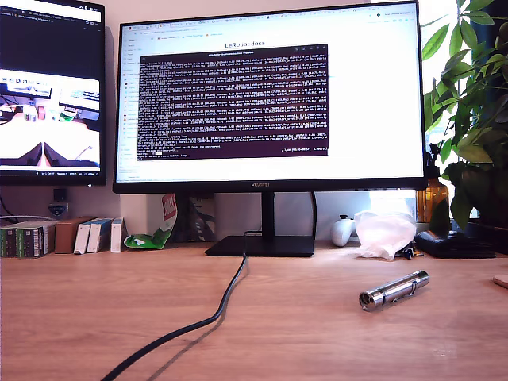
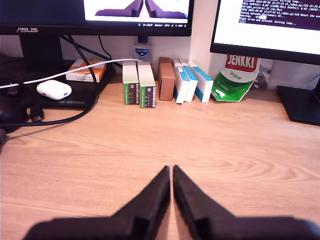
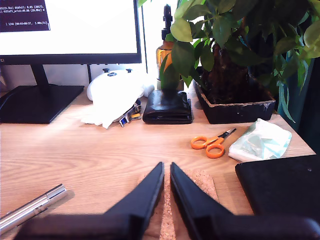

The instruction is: Pick the metallic laser pointer with your right arm, pass it to your left arm, then place it down to the left side of the table

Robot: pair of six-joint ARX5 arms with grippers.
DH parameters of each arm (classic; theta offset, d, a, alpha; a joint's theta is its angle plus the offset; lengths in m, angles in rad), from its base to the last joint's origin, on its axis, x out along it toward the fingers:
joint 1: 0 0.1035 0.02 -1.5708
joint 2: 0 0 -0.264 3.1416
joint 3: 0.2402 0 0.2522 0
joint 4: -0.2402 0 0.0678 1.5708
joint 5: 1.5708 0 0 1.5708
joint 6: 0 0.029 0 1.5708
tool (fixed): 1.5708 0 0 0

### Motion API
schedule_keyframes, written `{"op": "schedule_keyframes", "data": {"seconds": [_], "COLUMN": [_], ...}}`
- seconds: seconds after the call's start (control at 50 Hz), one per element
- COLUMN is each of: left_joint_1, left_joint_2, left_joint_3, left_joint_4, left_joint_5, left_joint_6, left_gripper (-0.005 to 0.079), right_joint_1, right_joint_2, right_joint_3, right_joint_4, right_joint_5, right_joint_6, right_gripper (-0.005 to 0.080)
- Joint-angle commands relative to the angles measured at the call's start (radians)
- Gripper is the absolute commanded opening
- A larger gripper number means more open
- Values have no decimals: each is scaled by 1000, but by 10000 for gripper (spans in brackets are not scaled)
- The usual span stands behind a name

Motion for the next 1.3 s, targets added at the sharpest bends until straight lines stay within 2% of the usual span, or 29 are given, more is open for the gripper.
{"op": "schedule_keyframes", "data": {"seconds": [0.0, 0.4, 0.5, 0.64, 0.74, 0.86, 0.94, 1.04, 1.18, 1.28], "left_joint_1": [-1, -1, -1, -1, -1, -1, -1, -1, -1, -1], "left_joint_2": [-8, -8, -8, -8, -8, -7, 10, 52, 164, 272], "left_joint_3": [-31, -31, -31, -31, -30, -6, 23, 65, 133, 181], "left_joint_4": [-16, 14, 114, 327, 459, 510, 508, 507, 507, 499], "left_joint_5": [-3, 4, 50, 156, 194, 241, 298, 375, 459, 517], "left_joint_6": [-3, -20, -52, -65, -64, -61, -50, 23, 176, 238], "left_gripper": [-21, -21, -21, -21, -21, -21, -21, -21, -21, -21], "right_joint_1": [5, 5, 5, 5, 5, 5, 4, 4, 4, 5], "right_joint_2": [-6, -6, -6, -6, -6, -4, 11, 65, 226, 383], "right_joint_3": [-22, -22, -21, -16, 4, 48, 84, 146, 267, 375], "right_joint_4": [9, 45, 138, 272, 359, 374, 367, 318, 192, 101], "right_joint_5": [0, -7, -7, -8, -34, -72, -116, -147, -184, -220], "right_joint_6": [5, 56, 98, 180, 205, 186, 112, -26, -229, -396], "right_gripper": [-13, -13, -13, -13, -13, -13, -13, -13, -13, -13]}}
